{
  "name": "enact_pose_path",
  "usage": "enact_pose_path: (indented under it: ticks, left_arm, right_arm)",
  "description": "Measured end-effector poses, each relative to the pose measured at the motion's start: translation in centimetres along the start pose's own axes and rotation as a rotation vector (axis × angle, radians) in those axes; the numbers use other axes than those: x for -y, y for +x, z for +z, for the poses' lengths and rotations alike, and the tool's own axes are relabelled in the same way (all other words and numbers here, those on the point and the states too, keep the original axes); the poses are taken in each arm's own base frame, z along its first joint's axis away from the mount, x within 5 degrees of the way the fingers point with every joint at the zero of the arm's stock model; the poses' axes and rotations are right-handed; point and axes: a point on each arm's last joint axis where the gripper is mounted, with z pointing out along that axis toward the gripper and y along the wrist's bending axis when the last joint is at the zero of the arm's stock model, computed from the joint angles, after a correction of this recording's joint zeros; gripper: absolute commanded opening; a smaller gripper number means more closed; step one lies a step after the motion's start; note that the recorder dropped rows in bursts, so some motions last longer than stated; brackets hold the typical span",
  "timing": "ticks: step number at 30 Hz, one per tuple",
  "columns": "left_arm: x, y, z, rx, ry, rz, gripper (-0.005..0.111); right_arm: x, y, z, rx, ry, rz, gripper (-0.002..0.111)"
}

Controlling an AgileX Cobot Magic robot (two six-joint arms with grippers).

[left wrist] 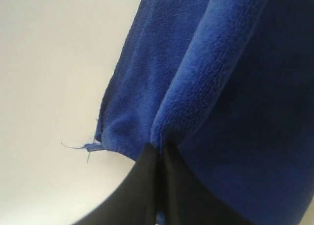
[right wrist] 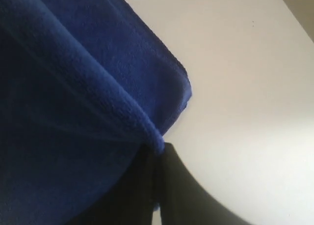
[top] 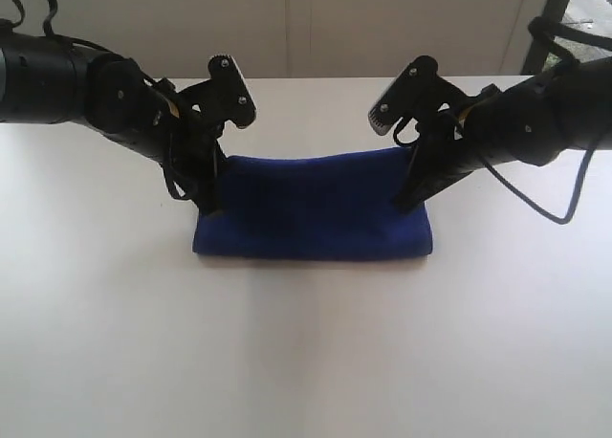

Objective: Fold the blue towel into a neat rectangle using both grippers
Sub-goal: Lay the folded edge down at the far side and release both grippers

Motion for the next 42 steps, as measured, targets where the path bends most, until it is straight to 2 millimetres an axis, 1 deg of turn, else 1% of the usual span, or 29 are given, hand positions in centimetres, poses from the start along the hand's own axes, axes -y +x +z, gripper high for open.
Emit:
enact_pose_path:
  ticks: [6,13,15,19,22,29,33,36,38,40,42]
  left_arm:
    - [-1.2,0.5,0.0,0.014,-0.044,-0.020,0.000]
    - [-2.6,-0.6,-0.6,0.064,-0.099,-0.024,0.000]
    - [-2.9,-0.4,-0.5,0.064,-0.106,-0.029,0.000]
    - [-2.7,-0.1,0.5,0.057,-0.104,-0.029,0.000]
    - [-2.6,0.2,1.5,0.058,-0.107,-0.029,0.000]
    - [-2.5,0.6,3.1,0.071,-0.128,-0.031,0.000]
    - [-2.8,1.1,3.7,0.076,-0.148,-0.039,0.000]
    - [-2.9,1.4,4.0,0.072,-0.151,-0.043,0.000]
    - [-3.0,1.3,4.0,0.077,-0.156,-0.043,0.007]
    - [-3.0,1.3,4.0,0.077,-0.156,-0.043,0.018]
    - [-3.0,1.3,4.0,0.077,-0.156,-0.043,0.032]
  right_arm:
    - [0.5,-0.7,0.7,0.020,0.011,0.000,0.000]
    - [1.1,-1.6,0.5,0.048,0.029,0.013,0.000]
    - [1.3,-1.7,0.5,0.058,0.037,0.023,0.000]
    - [1.9,-1.3,0.8,0.054,0.047,0.044,0.000]
    - [2.1,-0.8,1.8,0.053,0.051,0.062,0.000]
    - [1.9,0.0,4.1,0.088,0.058,0.077,0.000]
    - [1.7,0.1,4.8,0.109,0.061,0.076,0.000]
    - [1.8,-0.1,4.9,0.131,0.069,0.078,0.007]
    - [1.8,-0.2,4.8,0.142,0.073,0.078,0.015]
    - [1.8,-0.2,4.8,0.146,0.075,0.078,0.023]
    - [1.8,-0.2,4.8,0.150,0.076,0.078,0.029]
